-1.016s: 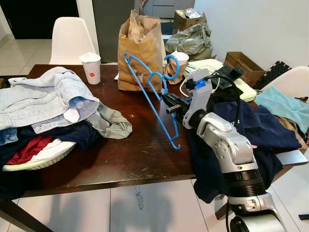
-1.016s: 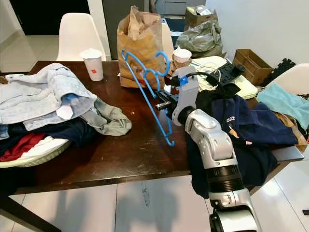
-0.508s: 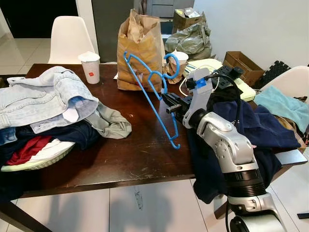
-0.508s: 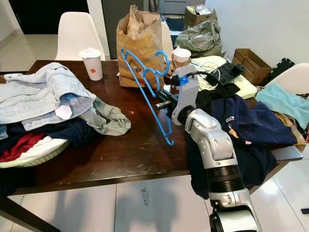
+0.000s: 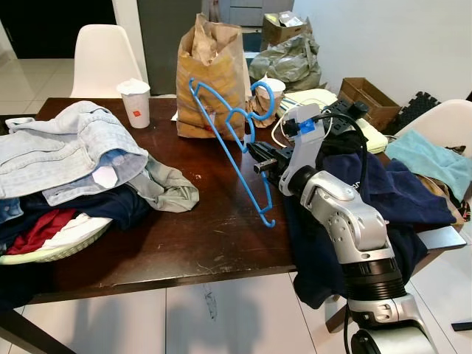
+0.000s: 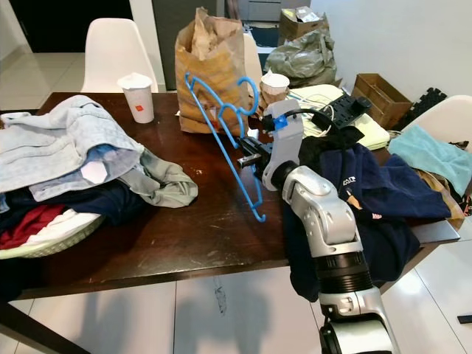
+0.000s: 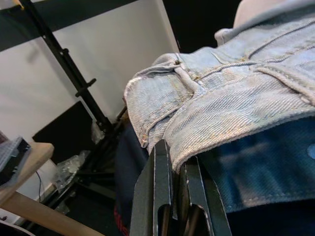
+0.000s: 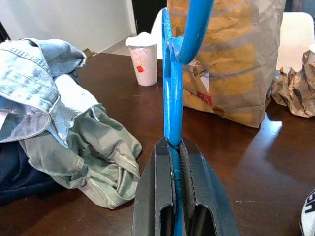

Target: Hang hanger

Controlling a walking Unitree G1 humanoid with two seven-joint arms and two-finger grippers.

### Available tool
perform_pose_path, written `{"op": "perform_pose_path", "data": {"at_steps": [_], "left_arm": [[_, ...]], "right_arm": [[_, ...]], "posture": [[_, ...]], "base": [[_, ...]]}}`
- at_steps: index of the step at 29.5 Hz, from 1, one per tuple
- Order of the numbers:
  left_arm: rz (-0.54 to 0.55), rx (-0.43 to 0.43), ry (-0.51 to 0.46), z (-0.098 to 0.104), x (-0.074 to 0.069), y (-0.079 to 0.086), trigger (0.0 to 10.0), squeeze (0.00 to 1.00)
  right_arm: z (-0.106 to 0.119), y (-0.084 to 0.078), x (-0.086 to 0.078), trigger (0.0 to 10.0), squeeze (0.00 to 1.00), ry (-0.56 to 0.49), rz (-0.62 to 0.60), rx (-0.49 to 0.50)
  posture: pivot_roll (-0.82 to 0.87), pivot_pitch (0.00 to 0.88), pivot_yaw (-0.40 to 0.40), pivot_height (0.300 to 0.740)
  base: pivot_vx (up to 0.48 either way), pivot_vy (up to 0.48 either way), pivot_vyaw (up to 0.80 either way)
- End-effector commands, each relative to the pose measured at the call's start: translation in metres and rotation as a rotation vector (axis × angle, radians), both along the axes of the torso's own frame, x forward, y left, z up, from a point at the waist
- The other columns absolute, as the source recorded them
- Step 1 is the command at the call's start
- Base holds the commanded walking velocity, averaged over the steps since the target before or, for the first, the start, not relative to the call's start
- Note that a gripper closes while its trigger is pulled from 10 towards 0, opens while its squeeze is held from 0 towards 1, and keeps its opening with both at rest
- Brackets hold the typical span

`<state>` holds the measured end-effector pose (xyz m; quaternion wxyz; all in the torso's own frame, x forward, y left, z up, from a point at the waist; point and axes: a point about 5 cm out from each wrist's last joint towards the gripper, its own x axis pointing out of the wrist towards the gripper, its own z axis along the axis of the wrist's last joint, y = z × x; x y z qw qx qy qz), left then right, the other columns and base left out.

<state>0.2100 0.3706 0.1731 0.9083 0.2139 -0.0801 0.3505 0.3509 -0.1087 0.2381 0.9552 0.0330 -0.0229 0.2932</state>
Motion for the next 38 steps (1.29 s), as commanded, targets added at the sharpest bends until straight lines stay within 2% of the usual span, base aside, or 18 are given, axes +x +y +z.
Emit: {"op": "perform_pose_path", "data": {"at_steps": [1,6,8,10,11,12,13,14,15,16,18,20,21,24,27,32,36,38], "left_arm": [[0.036,0.012,-0.005,0.002,-0.007,0.006,0.0,0.00],[0.041,0.016,-0.012,0.005,-0.008,0.007,0.0,0.00],[0.032,0.038,-0.031,0.015,-0.006,0.007,0.0,0.00],[-0.145,0.117,-0.113,0.064,0.013,-0.010,0.0,0.00],[-0.145,0.117,-0.113,0.064,0.013,-0.010,0.0,0.00],[-0.264,0.163,-0.171,0.096,0.022,-0.025,0.6,0.00],[-0.264,0.163,-0.171,0.096,0.022,-0.025,0.6,0.00],[-0.362,0.205,-0.224,0.124,0.026,-0.041,4.2,0.00],[-0.444,0.225,-0.288,0.152,0.027,-0.056,10.0,0.00],[-0.444,0.225,-0.288,0.152,0.027,-0.056,10.0,0.00],[-0.569,0.255,-0.367,0.190,0.026,-0.080,10.0,0.00],[-0.569,0.255,-0.367,0.190,0.026,-0.080,10.0,0.00],[-0.644,0.278,-0.398,0.207,0.024,-0.093,10.0,0.00],[-0.706,0.294,-0.422,0.219,0.022,-0.105,10.0,0.00],[-0.852,0.297,-0.483,0.241,0.017,-0.132,10.0,0.00],[-0.992,0.251,-0.498,0.247,0.019,-0.157,10.0,0.00],[-1.019,0.227,-0.480,0.244,0.022,-0.162,10.0,0.00],[-1.065,0.164,-0.459,0.238,0.028,-0.169,10.0,0.00]], "right_arm": [[0.003,0.000,0.002,10.0,0.00,-0.017,-0.001,0.007],[0.003,0.000,0.002,10.0,0.00,-0.018,-0.002,0.007],[0.003,0.001,0.002,10.0,0.00,-0.020,-0.003,0.010],[0.004,0.002,0.003,10.0,0.00,-0.025,-0.001,0.021],[0.004,0.002,0.003,10.0,0.00,-0.025,-0.001,0.021],[0.004,0.003,0.004,10.0,0.00,-0.027,0.000,0.028],[0.004,0.003,0.004,10.0,0.00,-0.027,0.000,0.028],[0.004,0.004,0.004,10.0,0.00,-0.027,0.001,0.034],[0.004,0.005,0.004,10.0,0.00,-0.026,0.002,0.041],[0.004,0.005,0.004,10.0,0.00,-0.026,0.002,0.041],[0.004,0.007,0.004,10.0,0.00,-0.027,0.003,0.049],[0.004,0.007,0.004,10.0,0.00,-0.027,0.003,0.049],[0.004,0.008,0.004,10.0,0.00,-0.027,0.002,0.053],[0.004,0.008,0.004,10.0,0.00,-0.028,0.001,0.056],[0.004,0.008,0.005,10.0,0.00,-0.031,-0.006,0.064],[0.004,0.007,0.005,10.0,0.00,-0.036,-0.015,0.075],[0.005,0.007,0.005,10.0,0.00,-0.037,-0.015,0.078],[0.005,0.007,0.005,10.0,0.00,-0.040,-0.014,0.082]], "posture": [[-0.03,0.079,-0.056,0.740],[-0.03,0.074,-0.056,0.740],[-0.02,0.062,-0.052,0.740],[-0.02,0.054,-0.047,0.740],[-0.02,0.054,-0.047,0.740],[-0.01,0.052,-0.045,0.740],[-0.01,0.052,-0.045,0.740],[-0.01,0.049,-0.043,0.740],[-0.01,0.049,-0.039,0.740],[-0.01,0.049,-0.039,0.740],[-0.01,0.045,-0.036,0.740],[-0.01,0.045,-0.036,0.740],[-0.01,0.045,-0.034,0.740],[0.00,0.043,-0.031,0.740],[0.00,0.040,-0.024,0.740],[0.00,0.038,-0.020,0.740],[0.00,0.040,-0.019,0.740],[0.00,0.040,-0.017,0.740]], "base": [[0.000,0.000,0.00],[0.000,0.000,0.00],[0.000,0.000,0.00],[0.000,0.000,0.00],[0.000,0.000,0.00],[0.000,0.000,0.00],[0.000,0.000,0.00],[0.000,0.000,0.00],[0.000,0.000,0.00],[0.000,0.000,0.00],[0.000,0.000,0.00],[0.000,0.000,0.00],[0.000,0.000,0.00],[0.000,0.000,0.00],[-0.385,0.000,0.00],[-0.466,0.000,0.00],[-0.470,0.000,0.00],[-0.471,0.000,0.00]]}}
